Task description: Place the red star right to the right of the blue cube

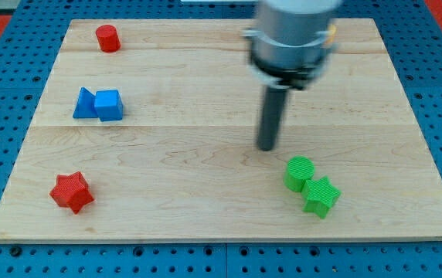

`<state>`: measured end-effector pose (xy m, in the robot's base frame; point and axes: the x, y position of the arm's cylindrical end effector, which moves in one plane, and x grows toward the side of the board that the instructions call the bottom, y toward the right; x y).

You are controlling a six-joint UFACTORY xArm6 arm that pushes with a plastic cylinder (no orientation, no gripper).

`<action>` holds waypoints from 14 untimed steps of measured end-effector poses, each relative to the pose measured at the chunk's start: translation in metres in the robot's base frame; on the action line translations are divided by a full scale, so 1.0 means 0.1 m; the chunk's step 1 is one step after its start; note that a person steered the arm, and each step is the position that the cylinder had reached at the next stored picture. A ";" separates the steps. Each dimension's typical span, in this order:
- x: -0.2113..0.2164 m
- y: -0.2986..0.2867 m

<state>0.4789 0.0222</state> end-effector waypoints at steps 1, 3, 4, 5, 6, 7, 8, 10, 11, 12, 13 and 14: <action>0.57 -0.78; 1.40 -1.69; 1.18 -2.59; 0.78 -2.41; 0.83 -1.74; 1.03 -1.73; 0.90 -1.35; 0.16 -0.59; -0.21 -0.54; -0.70 -0.72; -0.62 -0.85; -0.39 -0.86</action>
<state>0.4398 -0.0635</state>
